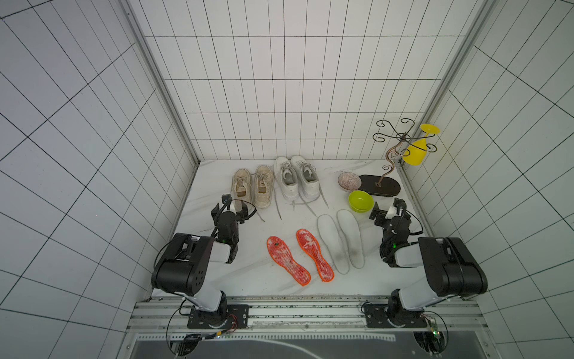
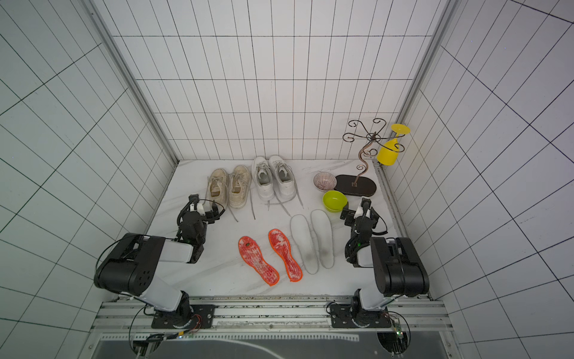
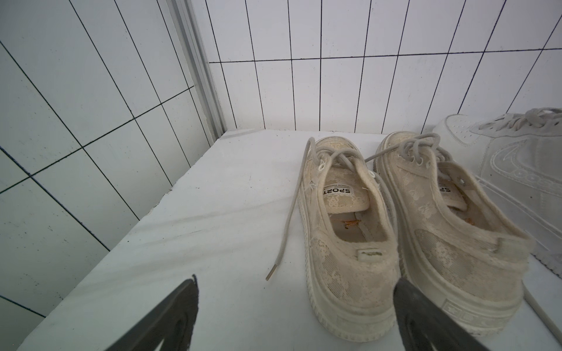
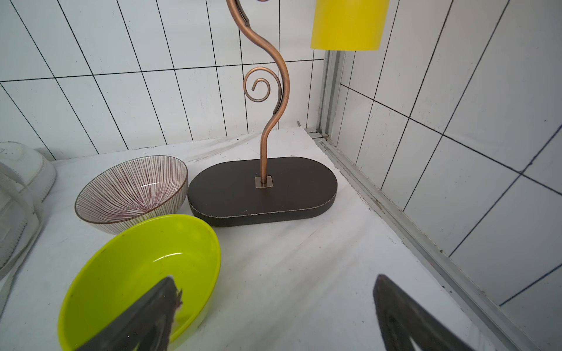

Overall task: Remove the insole from the shoe
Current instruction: Reset both arms

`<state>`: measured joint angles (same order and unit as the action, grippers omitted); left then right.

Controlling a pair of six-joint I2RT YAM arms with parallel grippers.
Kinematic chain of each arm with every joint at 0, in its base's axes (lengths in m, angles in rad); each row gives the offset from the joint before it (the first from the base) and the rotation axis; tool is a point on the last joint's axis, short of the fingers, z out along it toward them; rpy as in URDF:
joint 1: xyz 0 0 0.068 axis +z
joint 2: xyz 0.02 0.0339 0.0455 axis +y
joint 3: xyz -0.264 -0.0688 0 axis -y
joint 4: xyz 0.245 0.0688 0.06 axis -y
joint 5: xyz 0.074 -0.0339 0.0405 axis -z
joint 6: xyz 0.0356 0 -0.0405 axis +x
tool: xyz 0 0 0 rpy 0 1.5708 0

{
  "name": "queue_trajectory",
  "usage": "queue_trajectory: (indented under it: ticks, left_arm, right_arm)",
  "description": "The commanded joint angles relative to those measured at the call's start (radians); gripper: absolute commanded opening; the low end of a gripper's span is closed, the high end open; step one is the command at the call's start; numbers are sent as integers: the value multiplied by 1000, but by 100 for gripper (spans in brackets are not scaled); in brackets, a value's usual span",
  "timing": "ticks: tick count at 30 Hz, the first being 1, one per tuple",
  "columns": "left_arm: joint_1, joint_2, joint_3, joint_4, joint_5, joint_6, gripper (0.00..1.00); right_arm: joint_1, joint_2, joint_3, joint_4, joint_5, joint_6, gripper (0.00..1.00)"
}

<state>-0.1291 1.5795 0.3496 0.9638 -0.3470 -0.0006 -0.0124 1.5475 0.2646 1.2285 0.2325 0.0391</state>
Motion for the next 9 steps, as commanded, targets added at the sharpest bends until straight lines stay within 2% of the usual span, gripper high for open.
queue_trajectory:
  ticks: [1, 9]
  left_arm:
    - [3, -18, 14, -4, -7, -4, 98]
    - [3, -16, 15, -4, -7, -4, 98]
  right_arm:
    - [8, -1, -30, 63, 4, -15, 100]
    - [-3, -1, -22, 50, -13, -10, 100]
